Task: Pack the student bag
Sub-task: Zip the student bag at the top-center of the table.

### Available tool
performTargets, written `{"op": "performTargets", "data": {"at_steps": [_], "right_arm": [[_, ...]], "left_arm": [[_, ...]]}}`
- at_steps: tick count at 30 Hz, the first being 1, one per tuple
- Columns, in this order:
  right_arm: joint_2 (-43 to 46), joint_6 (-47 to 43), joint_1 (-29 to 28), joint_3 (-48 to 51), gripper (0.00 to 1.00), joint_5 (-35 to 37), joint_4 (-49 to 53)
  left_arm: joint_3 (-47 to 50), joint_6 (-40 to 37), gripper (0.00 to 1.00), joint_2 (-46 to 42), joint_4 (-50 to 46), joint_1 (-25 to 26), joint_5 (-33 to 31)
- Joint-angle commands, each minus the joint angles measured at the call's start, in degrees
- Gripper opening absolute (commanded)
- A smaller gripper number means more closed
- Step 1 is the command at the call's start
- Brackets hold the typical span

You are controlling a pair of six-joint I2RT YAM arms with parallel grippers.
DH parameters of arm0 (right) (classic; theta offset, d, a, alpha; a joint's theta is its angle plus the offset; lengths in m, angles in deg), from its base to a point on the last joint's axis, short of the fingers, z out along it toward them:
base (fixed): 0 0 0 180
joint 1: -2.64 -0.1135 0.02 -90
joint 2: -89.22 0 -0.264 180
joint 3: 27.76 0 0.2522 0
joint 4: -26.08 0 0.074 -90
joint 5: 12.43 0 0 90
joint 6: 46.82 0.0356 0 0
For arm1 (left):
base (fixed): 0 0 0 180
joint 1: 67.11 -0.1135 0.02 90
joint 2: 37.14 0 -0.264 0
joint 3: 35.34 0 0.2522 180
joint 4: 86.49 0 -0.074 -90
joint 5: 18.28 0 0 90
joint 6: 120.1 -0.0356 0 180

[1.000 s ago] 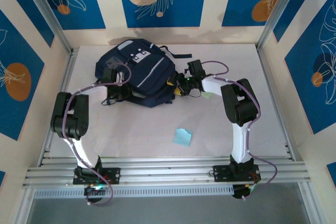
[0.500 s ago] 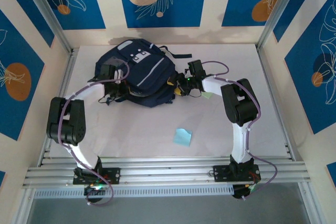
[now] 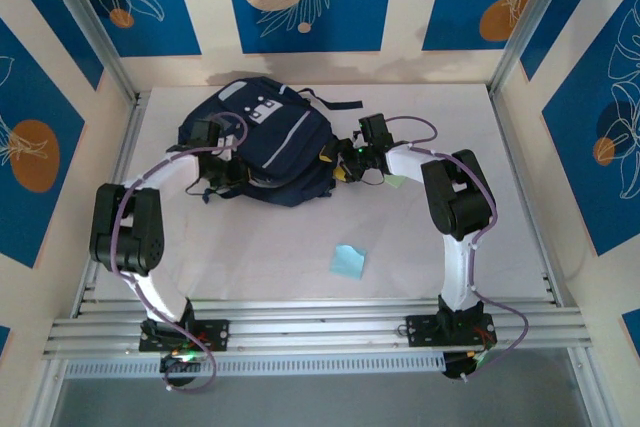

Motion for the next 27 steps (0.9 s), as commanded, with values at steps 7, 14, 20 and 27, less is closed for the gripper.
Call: {"op": "performTargets", "data": {"at_steps": [7,14,20,27], "right_arm": [[-0.8,0.5,-0.4,-0.2,0.61,-2.6,0.0],[-1.0,0.4,-0.5,-0.8,0.61,-2.7,0.3],[-1.2,0.2,-0.7,-1.5,0.61,-2.8,0.7],[-0.9,0.1,-0.7,-1.4,0.61,-2.5,1.0]], "left_arm": [[-1.6,-0.7,0.0,0.3,-2.5,0.3,4.6],[-0.8,-1.5,0.25,-1.9,-5.1,0.3,4.8],[-0.4,-1.0,0.06,-2.1,-4.0,0.3,5.2],[-0.4,-1.8,0.0,-3.0,-6.0,0.3,3.6]]}}
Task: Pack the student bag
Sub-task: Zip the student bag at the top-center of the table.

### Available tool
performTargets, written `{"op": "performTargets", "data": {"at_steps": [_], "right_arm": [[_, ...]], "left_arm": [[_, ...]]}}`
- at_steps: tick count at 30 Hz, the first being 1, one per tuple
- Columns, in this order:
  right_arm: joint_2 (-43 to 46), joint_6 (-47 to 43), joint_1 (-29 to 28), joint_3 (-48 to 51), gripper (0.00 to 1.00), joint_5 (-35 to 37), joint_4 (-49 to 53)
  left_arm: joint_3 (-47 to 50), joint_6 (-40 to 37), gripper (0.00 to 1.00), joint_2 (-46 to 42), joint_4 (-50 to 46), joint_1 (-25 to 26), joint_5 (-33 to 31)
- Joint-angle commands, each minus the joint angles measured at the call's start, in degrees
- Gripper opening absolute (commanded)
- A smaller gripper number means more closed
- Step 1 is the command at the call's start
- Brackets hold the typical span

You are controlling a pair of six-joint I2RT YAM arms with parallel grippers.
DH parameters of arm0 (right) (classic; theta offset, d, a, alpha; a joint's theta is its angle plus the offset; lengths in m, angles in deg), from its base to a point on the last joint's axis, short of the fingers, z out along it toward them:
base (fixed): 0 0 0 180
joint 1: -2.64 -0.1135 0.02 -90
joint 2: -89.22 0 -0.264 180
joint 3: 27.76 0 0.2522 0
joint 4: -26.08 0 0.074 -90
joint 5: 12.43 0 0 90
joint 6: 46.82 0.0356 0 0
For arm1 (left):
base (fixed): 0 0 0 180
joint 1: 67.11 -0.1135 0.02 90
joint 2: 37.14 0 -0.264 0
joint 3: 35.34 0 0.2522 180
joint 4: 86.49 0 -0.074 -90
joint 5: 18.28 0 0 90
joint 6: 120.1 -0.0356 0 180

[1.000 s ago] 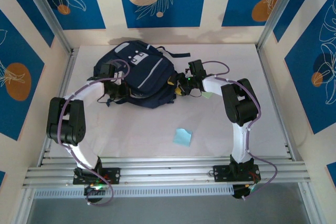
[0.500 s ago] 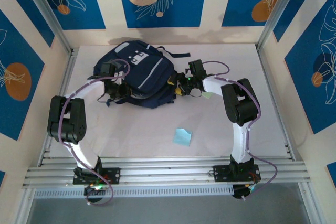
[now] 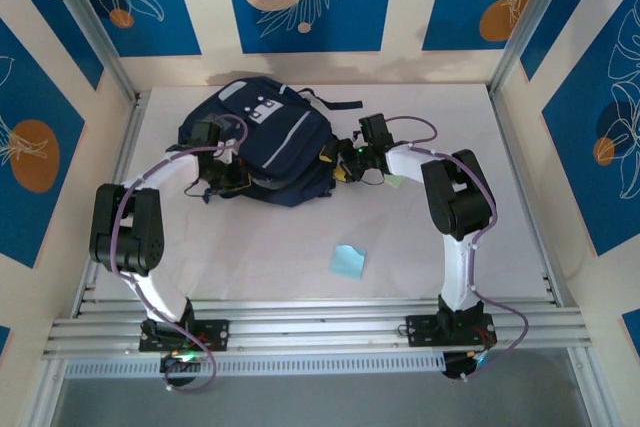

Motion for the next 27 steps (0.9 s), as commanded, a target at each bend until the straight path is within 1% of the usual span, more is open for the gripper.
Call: {"op": "performTargets", "data": {"at_steps": [1,2,5,6,8,9,12,17,20,23,27], "right_arm": [[-0.9,0.2,-0.7,-1.4,0.61,-2.3,0.9],[-1.0,0.2,-0.8,-1.6,0.61,-2.2,0.9],[-1.6,0.4,-1.0,-2.0,0.61,-2.2,0.9],[-1.7,0.5,-1.1,-2.2,0.61,-2.2,0.8],[-2.0,0.5,-1.4,-2.5,0.61,-2.0,1.1],[-2.1,0.4,-1.5,-2.7,0.61,-1.9,1.2],[-2.1,0.1,-1.6,-3.1,0.61,-1.6,1.9],[-1.6,-0.2,-1.7,-2.8,0.61,-1.1,2.2],[-1.6,-0.1,-1.9,-2.7,0.61,-1.2,1.9],[-1.6,-0.2,-2.1,-2.7,0.61,-1.3,2.0],[-1.2,-0.7,-1.9,-2.0,0.6,-1.3,2.2]], "left_arm": [[0.0,-1.2,0.0,-3.0,-2.5,0.4,1.5],[0.5,-0.6,0.0,-3.5,-2.5,0.6,2.1],[3.7,3.4,0.0,-5.6,1.4,2.3,7.5],[4.3,4.7,0.0,-6.0,2.8,3.6,8.8],[3.5,5.1,0.0,-5.8,3.0,7.4,8.5],[2.3,4.8,0.0,-5.0,2.2,9.5,8.3],[-2.2,3.0,0.0,-0.6,-0.7,13.5,9.6],[-9.8,3.2,0.0,6.4,-0.6,19.2,10.9],[-15.8,4.9,0.0,11.2,0.9,23.1,11.9],[-22.1,7.5,0.0,15.7,3.0,25.9,12.5],[-25.0,13.2,0.0,19.1,10.2,26.8,14.5]]}}
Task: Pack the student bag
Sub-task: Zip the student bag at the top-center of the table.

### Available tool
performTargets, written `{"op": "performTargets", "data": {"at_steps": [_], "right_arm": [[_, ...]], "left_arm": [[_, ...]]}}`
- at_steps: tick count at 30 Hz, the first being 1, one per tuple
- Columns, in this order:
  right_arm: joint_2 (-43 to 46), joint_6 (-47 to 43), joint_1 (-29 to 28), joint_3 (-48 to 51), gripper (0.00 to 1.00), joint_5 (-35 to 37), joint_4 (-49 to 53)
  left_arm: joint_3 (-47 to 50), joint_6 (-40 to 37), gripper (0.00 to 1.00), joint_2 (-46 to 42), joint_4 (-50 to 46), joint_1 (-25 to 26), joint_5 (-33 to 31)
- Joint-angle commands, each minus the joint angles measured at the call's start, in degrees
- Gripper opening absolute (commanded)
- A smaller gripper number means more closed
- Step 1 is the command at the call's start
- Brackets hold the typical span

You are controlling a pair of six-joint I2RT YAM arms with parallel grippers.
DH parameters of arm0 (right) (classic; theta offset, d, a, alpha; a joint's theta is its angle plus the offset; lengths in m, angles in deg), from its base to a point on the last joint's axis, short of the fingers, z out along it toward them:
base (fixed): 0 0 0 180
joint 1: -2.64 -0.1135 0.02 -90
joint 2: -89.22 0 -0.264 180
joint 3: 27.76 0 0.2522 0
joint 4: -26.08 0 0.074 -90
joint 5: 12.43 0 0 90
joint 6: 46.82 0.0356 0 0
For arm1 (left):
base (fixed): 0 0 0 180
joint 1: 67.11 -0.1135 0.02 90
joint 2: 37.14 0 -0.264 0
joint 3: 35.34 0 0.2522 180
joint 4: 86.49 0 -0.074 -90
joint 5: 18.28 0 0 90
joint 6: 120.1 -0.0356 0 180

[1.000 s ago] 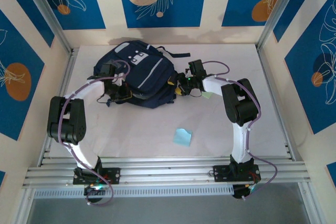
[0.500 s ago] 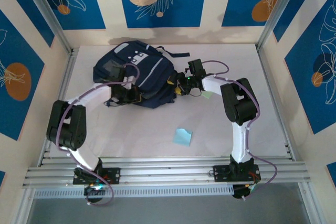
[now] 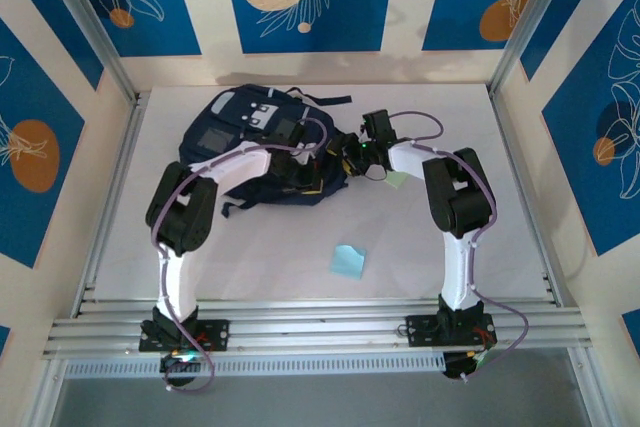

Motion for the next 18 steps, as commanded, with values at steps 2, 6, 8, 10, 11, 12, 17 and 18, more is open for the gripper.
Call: {"op": "performTargets", "data": {"at_steps": [2,6,8,10,11,12,17,18], "right_arm": [[0.2,-0.3,-3.0,0.4,0.6,-7.6,2.2],[1.3,-1.6,-2.4,1.2,0.6,-8.1,2.5],[1.9,-3.1,-2.1,1.1,0.61,-8.3,3.5],[2.7,-5.2,-1.8,1.0,0.61,-8.9,5.0],[3.3,-6.8,-1.7,0.9,0.61,-8.9,6.4],[3.9,-8.5,-1.6,0.6,0.61,-8.7,7.9],[7.8,-19.7,-2.0,-0.3,0.61,-6.7,18.6],[8.6,-21.4,-2.1,-0.1,0.61,-6.5,20.1]], "left_arm": [[-4.5,5.8,0.0,2.8,16.0,3.1,9.6],[-4.0,4.5,0.0,2.1,14.1,2.8,7.1],[-2.0,4.4,0.07,0.4,13.2,1.9,6.4],[0.9,4.9,0.26,-2.3,13.2,1.1,6.2],[2.8,5.3,0.34,-4.3,13.5,0.7,5.8],[4.5,5.5,0.42,-6.2,13.8,0.4,5.4],[14.5,7.5,0.55,-16.9,15.2,-2.5,2.1],[16.2,8.3,0.56,-18.4,15.6,-3.3,1.9]]}}
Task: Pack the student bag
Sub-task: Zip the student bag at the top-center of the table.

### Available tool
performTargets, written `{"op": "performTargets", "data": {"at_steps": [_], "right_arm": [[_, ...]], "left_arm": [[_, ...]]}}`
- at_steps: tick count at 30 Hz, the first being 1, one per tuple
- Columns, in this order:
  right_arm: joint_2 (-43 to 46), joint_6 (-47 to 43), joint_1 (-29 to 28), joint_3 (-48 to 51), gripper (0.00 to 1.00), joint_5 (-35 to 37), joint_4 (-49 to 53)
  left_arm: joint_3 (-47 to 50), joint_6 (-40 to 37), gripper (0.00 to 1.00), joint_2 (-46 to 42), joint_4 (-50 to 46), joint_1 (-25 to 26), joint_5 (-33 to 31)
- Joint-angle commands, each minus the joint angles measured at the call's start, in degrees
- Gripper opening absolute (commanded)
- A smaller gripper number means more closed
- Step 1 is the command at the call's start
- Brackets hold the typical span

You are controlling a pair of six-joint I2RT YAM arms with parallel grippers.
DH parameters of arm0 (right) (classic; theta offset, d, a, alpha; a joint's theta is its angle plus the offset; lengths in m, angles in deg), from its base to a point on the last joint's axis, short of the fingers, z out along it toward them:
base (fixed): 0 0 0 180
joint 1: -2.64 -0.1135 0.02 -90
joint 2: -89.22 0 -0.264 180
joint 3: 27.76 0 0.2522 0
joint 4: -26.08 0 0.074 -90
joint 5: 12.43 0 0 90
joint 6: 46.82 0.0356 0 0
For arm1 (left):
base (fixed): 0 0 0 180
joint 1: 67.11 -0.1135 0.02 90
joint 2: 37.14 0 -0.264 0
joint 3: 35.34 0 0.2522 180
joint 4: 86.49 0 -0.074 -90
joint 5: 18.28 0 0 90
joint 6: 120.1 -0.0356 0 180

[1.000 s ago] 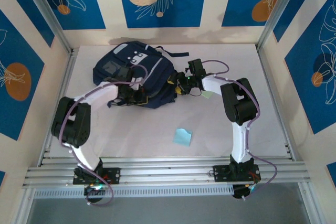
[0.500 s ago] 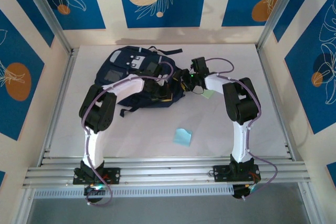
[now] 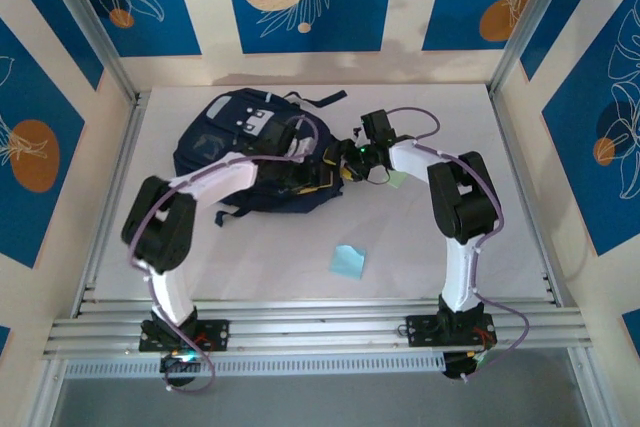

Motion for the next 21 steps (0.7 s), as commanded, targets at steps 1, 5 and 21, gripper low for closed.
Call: {"op": "performTargets", "data": {"at_steps": [1,5,21], "right_arm": [[5.2,-10.0,-1.0,0.2,0.61,-2.7,10.3],[8.4,-15.2,-3.0,1.0,0.61,-0.1,15.4],[8.4,-23.0,-8.6,-3.7,0.62,6.3,17.3]], "left_arm": [[5.5,2.4,0.57,-7.1,3.8,-3.3,-1.7],[12.3,4.8,0.6,-13.1,5.1,-6.9,-4.1],[33.5,25.6,0.69,-19.9,22.0,-9.9,-12.6]]}}
